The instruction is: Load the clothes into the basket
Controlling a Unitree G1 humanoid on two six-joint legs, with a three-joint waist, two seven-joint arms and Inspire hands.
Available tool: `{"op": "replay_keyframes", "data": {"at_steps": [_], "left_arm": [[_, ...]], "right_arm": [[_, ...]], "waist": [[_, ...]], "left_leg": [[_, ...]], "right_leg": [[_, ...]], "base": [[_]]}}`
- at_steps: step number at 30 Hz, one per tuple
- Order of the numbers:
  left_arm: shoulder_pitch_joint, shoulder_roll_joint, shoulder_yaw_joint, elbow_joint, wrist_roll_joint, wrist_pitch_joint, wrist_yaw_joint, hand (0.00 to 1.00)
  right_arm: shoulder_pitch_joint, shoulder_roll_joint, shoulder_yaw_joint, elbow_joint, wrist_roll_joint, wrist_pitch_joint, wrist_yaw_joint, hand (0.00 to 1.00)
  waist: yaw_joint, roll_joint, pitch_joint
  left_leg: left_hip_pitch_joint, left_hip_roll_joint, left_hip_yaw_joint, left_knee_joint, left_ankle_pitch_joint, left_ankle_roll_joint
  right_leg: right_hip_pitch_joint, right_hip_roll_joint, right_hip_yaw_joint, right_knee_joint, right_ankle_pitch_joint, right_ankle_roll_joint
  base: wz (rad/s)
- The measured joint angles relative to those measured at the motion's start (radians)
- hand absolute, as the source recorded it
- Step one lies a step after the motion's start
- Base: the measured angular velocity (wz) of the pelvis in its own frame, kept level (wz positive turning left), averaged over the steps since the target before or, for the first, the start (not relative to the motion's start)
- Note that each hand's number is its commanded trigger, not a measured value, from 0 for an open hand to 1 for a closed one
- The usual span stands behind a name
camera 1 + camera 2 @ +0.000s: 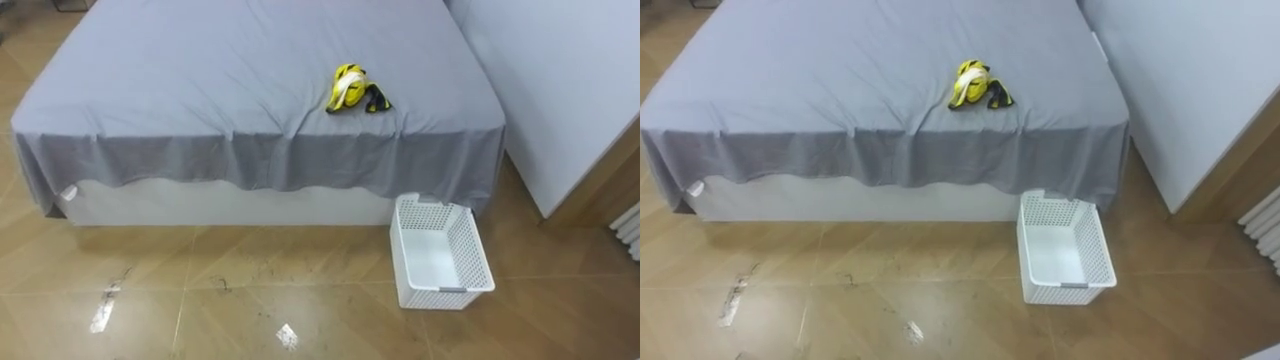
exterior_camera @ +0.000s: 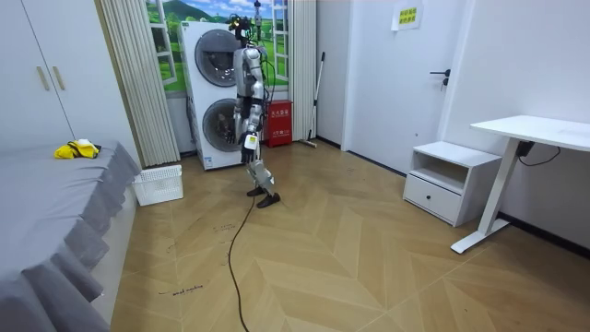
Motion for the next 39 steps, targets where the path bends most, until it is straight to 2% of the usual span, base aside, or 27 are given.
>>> {"op": "replay_keyframes", "data": {"at_steps": [3,5,6,7,9,10,11,12,13,15,16,17,18,20,21,23,24,26,27,29,31,33,34,35,36,37,39], "left_arm": [[0.000,0.001,-0.001,-0.008,-0.050,-0.007,-0.003,0.00],[-0.004,-0.003,-0.014,-0.021,-0.094,-0.021,-0.004,0.00],[0.001,-0.010,-0.018,-0.037,-0.117,-0.034,-0.005,0.00],[0.000,-0.019,-0.018,-0.046,-0.124,-0.049,-0.009,0.00],[0.001,-0.025,-0.014,-0.045,-0.141,-0.067,-0.009,0.00],[0.001,-0.025,-0.008,-0.043,-0.140,-0.072,-0.009,0.00],[0.002,-0.024,-0.008,-0.043,-0.140,-0.072,-0.009,0.00],[0.001,-0.024,-0.009,-0.043,-0.141,-0.076,-0.010,0.00],[0.002,-0.026,-0.008,-0.049,-0.140,-0.078,-0.017,0.00],[-0.006,-0.020,-0.013,-0.052,-0.140,-0.080,-0.031,0.00],[-0.003,-0.019,-0.016,-0.045,-0.140,-0.082,-0.031,0.00],[-0.004,-0.019,-0.018,-0.037,-0.140,-0.082,-0.032,0.00],[-0.007,-0.017,-0.022,-0.025,-0.140,-0.082,-0.032,0.00],[-0.007,-0.011,-0.053,-0.027,-0.134,-0.082,-0.029,0.00],[-0.014,-0.005,-0.070,-0.028,-0.105,-0.082,-0.026,0.00],[-0.024,-0.009,-0.072,-0.030,-0.051,-0.082,-0.017,0.00],[-0.029,-0.010,-0.080,-0.033,-0.023,-0.082,-0.017,0.00],[-0.046,-0.006,-0.102,-0.040,-0.020,-0.083,-0.018,0.00],[-0.051,-0.002,-0.130,-0.040,-0.018,-0.080,-0.019,0.00],[-0.054,-0.005,-0.149,-0.038,-0.003,-0.064,-0.024,0.00],[-0.052,-0.012,-0.169,-0.038,0.013,-0.054,-0.029,0.00],[-0.047,-0.007,-0.167,-0.040,0.016,-0.054,-0.026,0.00],[-0.039,-0.006,-0.166,-0.040,0.016,-0.054,-0.024,0.00],[-0.035,-0.004,-0.165,-0.040,0.016,-0.053,-0.023,0.00],[-0.017,-0.002,-0.161,-0.041,0.016,-0.053,-0.021,0.00],[0.003,-0.002,-0.154,-0.041,0.007,-0.055,-0.021,0.00],[0.030,-0.002,-0.142,-0.051,-0.011,-0.065,-0.024,0.00]], "right_arm": [[0.007,-0.001,-0.002,-0.004,0.008,-0.001,-0.005,0.00],[0.007,-0.008,-0.001,-0.003,0.026,0.001,-0.010,0.00],[0.008,-0.014,0.000,-0.002,0.027,0.003,-0.011,0.00],[0.008,-0.022,0.002,-0.003,0.027,0.008,-0.010,0.00],[0.009,-0.020,0.003,-0.004,0.025,0.024,-0.011,0.00],[0.012,-0.018,0.002,-0.004,0.023,0.025,-0.010,0.00],[0.013,-0.018,0.000,-0.004,0.022,0.027,-0.010,0.00],[0.011,-0.019,-0.010,-0.005,0.021,0.033,-0.010,0.00],[0.007,-0.024,-0.026,-0.013,0.020,0.034,-0.011,0.00],[0.008,-0.022,-0.039,-0.022,0.020,0.034,-0.016,0.00],[0.010,-0.019,-0.040,-0.043,0.021,0.031,-0.018,0.00],[0.010,-0.017,-0.040,-0.051,0.021,0.026,-0.020,0.00],[0.009,-0.012,-0.037,-0.075,0.024,0.012,-0.023,0.00],[0.010,-0.013,-0.031,-0.111,0.027,-0.006,-0.023,0.00],[0.003,-0.011,-0.032,-0.132,0.027,-0.010,-0.022,0.00],[-0.005,-0.012,-0.033,-0.178,0.026,-0.008,-0.021,0.00],[-0.001,-0.011,-0.033,-0.222,0.028,-0.008,-0.021,0.00],[-0.004,-0.001,-0.032,-0.289,0.028,-0.001,-0.023,0.00],[-0.012,0.006,-0.027,-0.315,0.026,-0.002,-0.021,0.00],[-0.032,0.007,-0.025,-0.318,0.027,-0.005,-0.018,0.00],[-0.034,0.007,-0.027,-0.351,0.030,-0.013,-0.028,0.00],[-0.054,0.014,-0.020,-0.382,0.031,-0.036,-0.033,0.00],[-0.066,0.016,-0.018,-0.416,0.032,-0.047,-0.038,0.00],[-0.067,0.017,-0.018,-0.435,0.036,-0.049,-0.044,0.00],[-0.067,0.017,-0.017,-0.453,0.047,-0.052,-0.054,0.00],[-0.067,0.015,-0.015,-0.459,0.053,-0.052,-0.066,0.00],[-0.061,0.011,-0.011,-0.501,0.064,-0.054,-0.077,0.00]], "waist": [[-0.013,-0.001,0.0038],[-0.018,-0.004,0.0044],[-0.012,-0.009,0.0028],[0.000,-0.007,0.0024],[0.013,-0.006,0.0011],[0.009,-0.010,-0.0039],[0.007,-0.014,-0.0067],[-0.001,-0.029,-0.0125],[-0.002,-0.036,-0.0196],[0.001,-0.052,-0.0127],[0.007,-0.051,-0.0119],[0.009,-0.051,-0.0106],[0.018,-0.051,-0.0006],[0.023,-0.044,0.0003],[0.023,-0.043,0.0029],[0.024,-0.028,0.0044],[0.021,-0.012,0.0096],[0.020,0.007,0.0182],[0.018,0.015,0.0214],[0.016,0.025,0.0238],[0.019,0.047,0.0059],[0.028,0.048,-0.0068],[0.026,0.065,-0.0089],[0.023,0.072,-0.0060],[0.020,0.077,-0.0040],[0.017,0.076,-0.0031],[0.003,0.064,-0.0019]], "left_leg": [[-0.114,0.021,-0.027,0.197,0.011,0.003],[-0.199,-0.015,-0.030,0.121,0.009,0.014],[-0.252,-0.050,-0.031,0.002,0.037,0.003],[-0.294,-0.063,-0.026,-0.143,0.110,-0.006],[-0.314,-0.063,-0.026,-0.260,0.237,-0.011],[-0.323,-0.070,-0.017,-0.284,0.301,0.000],[-0.327,-0.080,-0.005,-0.281,0.319,0.020],[-0.348,-0.102,0.031,-0.260,0.329,0.048],[-0.374,-0.130,0.061,-0.210,0.281,0.110],[-0.367,-0.160,0.080,-0.141,0.210,0.131],[-0.336,-0.163,0.088,-0.112,0.161,0.139],[-0.318,-0.164,0.092,-0.100,0.145,0.143],[-0.262,-0.166,0.104,-0.102,0.119,0.149],[-0.158,-0.178,0.091,-0.174,0.087,0.145],[-0.104,-0.187,0.070,-0.225,0.070,0.147],[-0.035,-0.185,0.046,-0.270,0.063,0.146],[0.001,-0.169,0.028,-0.296,0.057,0.142],[0.037,-0.142,0.007,-0.315,0.039,0.133],[0.061,-0.131,-0.004,-0.329,0.028,0.125],[0.123,-0.116,-0.027,-0.359,0.008,0.112],[0.197,-0.088,-0.060,-0.389,-0.016,0.084],[0.211,-0.059,-0.069,-0.360,-0.038,0.045],[0.205,-0.025,-0.068,-0.296,-0.059,0.009],[0.200,-0.011,-0.062,-0.248,-0.061,0.001],[0.188,0.015,-0.041,-0.128,-0.042,-0.032],[0.182,0.036,-0.027,0.004,0.024,-0.076],[0.141,0.052,-0.034,0.189,0.134,-0.079]], "right_leg": [[0.027,0.008,0.023,0.019,-0.027,-0.019],[0.027,-0.011,0.024,0.027,-0.045,-0.013],[0.025,-0.030,0.033,0.028,-0.057,-0.001],[0.028,-0.040,0.047,0.027,-0.068,0.002],[0.050,-0.063,0.064,0.020,-0.089,0.014],[0.070,-0.081,0.075,0.005,-0.105,0.027],[0.073,-0.095,0.079,0.001,-0.115,0.036],[0.075,-0.126,0.094,0.000,-0.128,0.066],[0.075,-0.162,0.116,-0.002,-0.143,0.078],[0.071,-0.193,0.135,0.020,-0.141,0.106],[0.082,-0.202,0.122,0.066,-0.112,0.132],[0.083,-0.206,0.117,0.104,-0.093,0.137],[0.068,-0.213,0.113,0.217,-0.042,0.147],[0.011,-0.222,0.085,0.420,0.082,0.147],[-0.050,-0.230,0.071,0.561,0.123,0.137],[-0.168,-0.214,0.030,0.699,0.061,0.091],[-0.252,-0.180,-0.001,0.713,0.006,0.067],[-0.386,-0.116,-0.030,0.616,-0.037,0.050],[-0.440,-0.080,-0.051,0.462,-0.033,0.045],[-0.473,-0.039,-0.082,0.187,0.058,0.025],[-0.469,-0.020,-0.136,0.034,0.241,-0.007],[-0.467,0.010,-0.143,0.030,0.304,-0.065],[-0.441,0.034,-0.155,0.058,0.272,-0.082],[-0.425,0.042,-0.158,0.079,0.253,-0.082],[-0.376,0.054,-0.170,0.103,0.210,-0.092],[-0.306,0.064,-0.167,0.102,0.177,-0.096],[-0.189,0.072,-0.144,0.043,0.139,-0.087]], "base": [[0.06],[0.07],[-0.25],[-0.41],[-0.52],[-0.34],[-0.06],[0.06],[0.14],[-0.03],[-0.22],[-0.30],[-0.27],[-0.12],[0.05],[0.14],[0.23],[0.25],[0.34],[0.42],[0.42],[-0.05],[-0.11],[-0.04],[0.04],[0.00],[0.07]]}}
